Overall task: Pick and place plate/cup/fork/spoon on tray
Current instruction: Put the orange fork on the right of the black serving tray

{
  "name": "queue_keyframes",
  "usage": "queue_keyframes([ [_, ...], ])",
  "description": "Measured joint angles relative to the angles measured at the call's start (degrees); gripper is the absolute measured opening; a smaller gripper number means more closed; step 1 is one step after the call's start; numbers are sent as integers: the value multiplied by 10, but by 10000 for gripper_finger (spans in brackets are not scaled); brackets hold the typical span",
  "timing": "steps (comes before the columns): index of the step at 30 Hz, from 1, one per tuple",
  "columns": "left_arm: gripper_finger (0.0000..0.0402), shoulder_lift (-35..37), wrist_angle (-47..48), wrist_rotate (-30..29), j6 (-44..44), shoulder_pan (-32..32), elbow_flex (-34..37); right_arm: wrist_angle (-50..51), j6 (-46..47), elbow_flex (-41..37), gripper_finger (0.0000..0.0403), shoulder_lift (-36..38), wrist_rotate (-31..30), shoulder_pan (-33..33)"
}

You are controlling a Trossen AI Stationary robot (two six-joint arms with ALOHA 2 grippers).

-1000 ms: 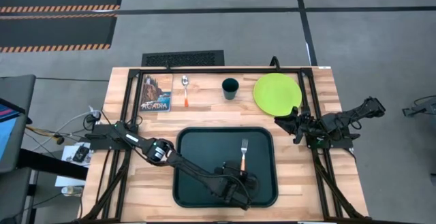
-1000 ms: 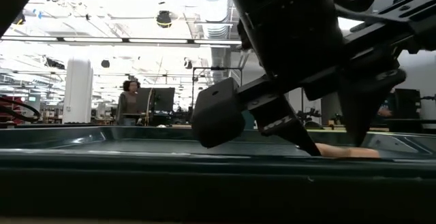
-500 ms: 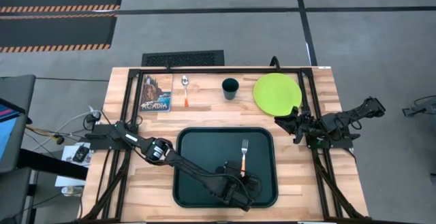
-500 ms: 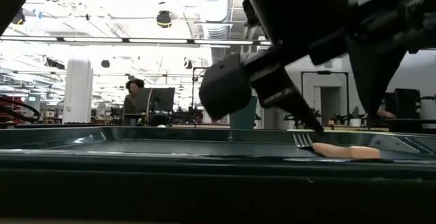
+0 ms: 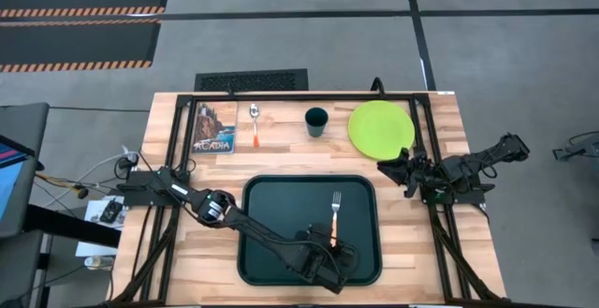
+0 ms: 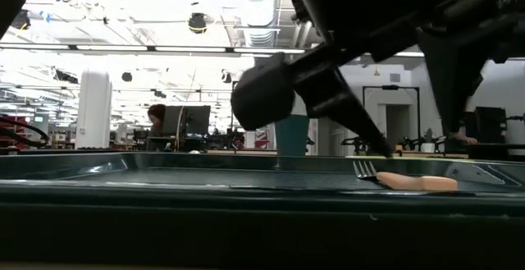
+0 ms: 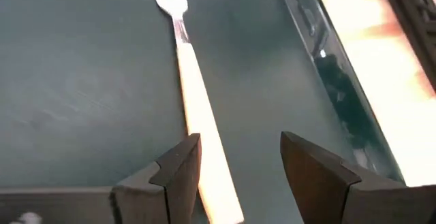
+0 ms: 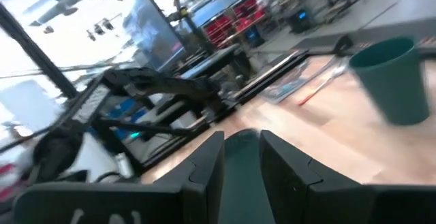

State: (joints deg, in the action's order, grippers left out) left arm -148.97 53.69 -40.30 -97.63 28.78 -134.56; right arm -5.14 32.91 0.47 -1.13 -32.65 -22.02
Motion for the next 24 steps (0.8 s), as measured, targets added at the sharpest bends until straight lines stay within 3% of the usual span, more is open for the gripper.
queue_keyframes([
  [4,179,33,96,-21,-1,8,0,-1,25,0,120,0,60,0],
  [8,149,75,181,-36,-3,18,-5,-4,33,0,119,0,74,-2],
  [14,50,83,281,30,39,24,-2,8,32,0,79,-17,74,-12],
  [16,14,86,281,45,52,24,16,5,32,0,56,-33,74,-17],
  [20,4,82,254,74,58,24,47,-11,30,4,12,-69,73,-26],
  [24,0,83,195,97,83,24,68,-8,26,40,9,-119,67,-31],
])
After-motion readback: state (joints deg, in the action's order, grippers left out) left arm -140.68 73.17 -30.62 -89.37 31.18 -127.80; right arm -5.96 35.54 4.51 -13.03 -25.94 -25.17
